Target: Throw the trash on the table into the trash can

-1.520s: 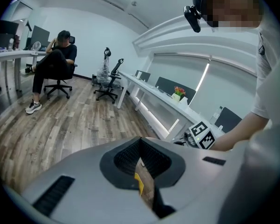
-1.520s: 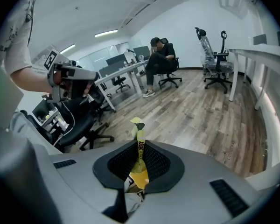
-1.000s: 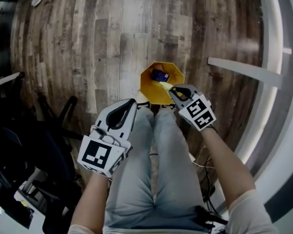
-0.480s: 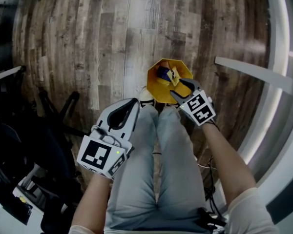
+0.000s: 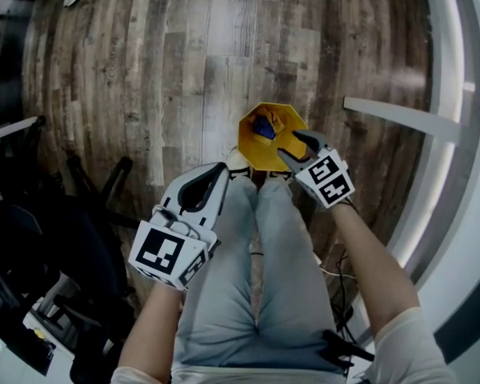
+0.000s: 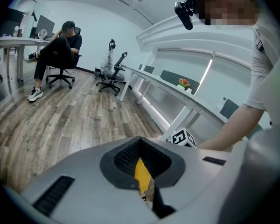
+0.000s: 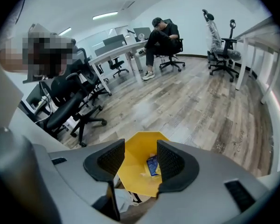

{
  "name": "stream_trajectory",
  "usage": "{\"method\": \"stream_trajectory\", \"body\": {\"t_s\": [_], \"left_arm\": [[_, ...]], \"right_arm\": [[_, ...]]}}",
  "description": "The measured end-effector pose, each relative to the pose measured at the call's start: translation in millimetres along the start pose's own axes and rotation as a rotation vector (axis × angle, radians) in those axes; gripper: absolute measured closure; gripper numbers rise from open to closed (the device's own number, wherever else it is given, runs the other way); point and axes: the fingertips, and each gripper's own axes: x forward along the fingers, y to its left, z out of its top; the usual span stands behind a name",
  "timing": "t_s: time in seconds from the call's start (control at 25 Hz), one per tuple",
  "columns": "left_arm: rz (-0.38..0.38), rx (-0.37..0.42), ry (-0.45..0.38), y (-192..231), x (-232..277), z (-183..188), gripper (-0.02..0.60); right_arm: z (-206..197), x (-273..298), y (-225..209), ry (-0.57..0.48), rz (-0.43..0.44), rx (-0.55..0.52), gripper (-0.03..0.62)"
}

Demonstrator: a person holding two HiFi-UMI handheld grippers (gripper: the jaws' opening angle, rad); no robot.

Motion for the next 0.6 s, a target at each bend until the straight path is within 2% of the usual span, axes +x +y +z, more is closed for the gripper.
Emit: {"method": "stream_trajectory", "body": {"t_s": [0.12, 0.28, 0.44, 0.6], "left_arm": [[-0.006, -0.003, -0.014, -13, -13, 26, 0.581], [-0.012, -0.022, -0.047, -37, -38, 68, 0.58], [-0.028, -0.003, -0.058, -64, -63, 103, 0.58], [-0.06, 0.052, -0.08, -92, -84, 142, 0.581]], "right_arm": [[36, -35, 2, -0.073, -0.006, 0.039, 0.365], [85, -91, 19, -0.14, 0.006, 0.045, 0.44], [131, -149, 40, -0.214, 0.041, 0.053, 0.508], [179, -211, 53, -0.295, 0.035, 0.042, 0.536]]}}
